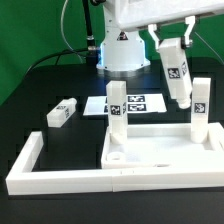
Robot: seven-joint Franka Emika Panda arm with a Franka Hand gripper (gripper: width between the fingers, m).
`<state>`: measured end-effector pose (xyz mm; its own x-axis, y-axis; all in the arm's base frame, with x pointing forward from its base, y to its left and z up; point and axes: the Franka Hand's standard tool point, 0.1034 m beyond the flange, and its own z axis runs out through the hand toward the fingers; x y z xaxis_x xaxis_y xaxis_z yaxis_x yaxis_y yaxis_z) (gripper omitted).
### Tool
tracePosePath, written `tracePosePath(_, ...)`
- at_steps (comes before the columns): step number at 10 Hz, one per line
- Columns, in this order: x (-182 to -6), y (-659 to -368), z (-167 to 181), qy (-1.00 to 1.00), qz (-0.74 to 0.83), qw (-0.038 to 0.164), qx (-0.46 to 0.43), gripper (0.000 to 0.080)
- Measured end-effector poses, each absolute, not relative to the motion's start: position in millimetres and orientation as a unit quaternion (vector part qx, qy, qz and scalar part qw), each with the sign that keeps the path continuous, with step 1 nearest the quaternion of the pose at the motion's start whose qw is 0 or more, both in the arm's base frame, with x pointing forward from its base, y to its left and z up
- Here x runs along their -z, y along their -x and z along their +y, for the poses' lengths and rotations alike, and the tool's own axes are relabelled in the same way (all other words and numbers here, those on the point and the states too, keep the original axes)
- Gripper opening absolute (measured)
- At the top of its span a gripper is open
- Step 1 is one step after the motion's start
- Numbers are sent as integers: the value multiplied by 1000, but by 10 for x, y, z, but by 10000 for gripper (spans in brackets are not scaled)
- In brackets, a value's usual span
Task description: Assemble desk
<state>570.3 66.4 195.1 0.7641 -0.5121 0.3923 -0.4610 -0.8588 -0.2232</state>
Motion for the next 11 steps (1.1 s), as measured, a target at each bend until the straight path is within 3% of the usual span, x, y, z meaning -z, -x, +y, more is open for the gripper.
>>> tracePosePath(1, -1889, -5799, 823, 940, 231, 57, 243, 288)
tracePosePath(4, -1892, -6194, 983, 955, 77, 20, 287, 288)
tracePosePath(5, -1863, -6169, 958, 953, 107, 29, 282, 288)
tracePosePath(9, -1784, -6172, 1015, 953, 100, 31, 285, 288)
tracePosePath(11, -1624, -6242, 1101, 956, 68, 11, 287, 288)
